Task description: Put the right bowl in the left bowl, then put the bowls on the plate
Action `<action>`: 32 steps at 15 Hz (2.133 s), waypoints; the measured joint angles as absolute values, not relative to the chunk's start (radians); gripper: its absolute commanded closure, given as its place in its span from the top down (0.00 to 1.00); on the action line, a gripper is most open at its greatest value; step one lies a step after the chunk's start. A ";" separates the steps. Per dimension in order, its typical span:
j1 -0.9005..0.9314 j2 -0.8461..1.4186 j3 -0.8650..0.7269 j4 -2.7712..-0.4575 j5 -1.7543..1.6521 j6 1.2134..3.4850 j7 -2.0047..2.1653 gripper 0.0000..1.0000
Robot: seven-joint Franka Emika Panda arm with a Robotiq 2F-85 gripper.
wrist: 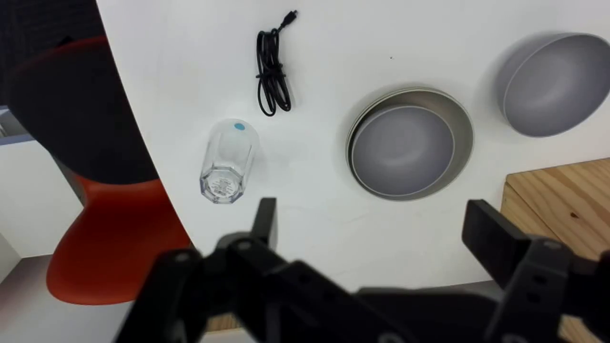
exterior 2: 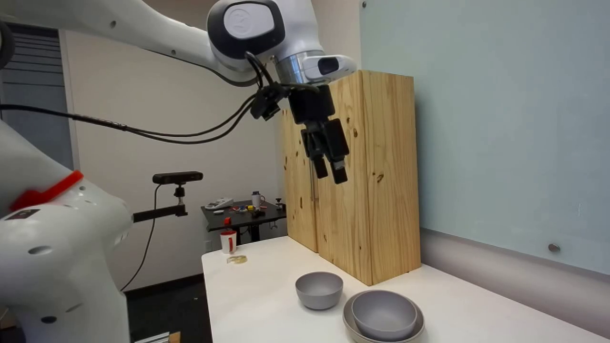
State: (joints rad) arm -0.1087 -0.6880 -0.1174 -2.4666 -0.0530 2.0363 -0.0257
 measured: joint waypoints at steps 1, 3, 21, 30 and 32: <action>-0.109 -0.688 -0.117 -2.467 -0.053 2.036 -0.026 1.00; -0.109 -0.688 -0.117 -2.467 -0.053 2.036 -0.026 1.00; -0.140 -0.488 -0.220 -2.495 -0.026 2.356 -0.048 1.00; -0.114 -0.241 -0.212 -2.476 0.039 2.483 -0.062 1.00; -0.102 -0.217 -0.206 -2.461 0.064 2.482 -0.074 1.00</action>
State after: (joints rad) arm -0.1020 -0.2172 -0.2065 -2.4614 0.0639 2.4820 -0.0741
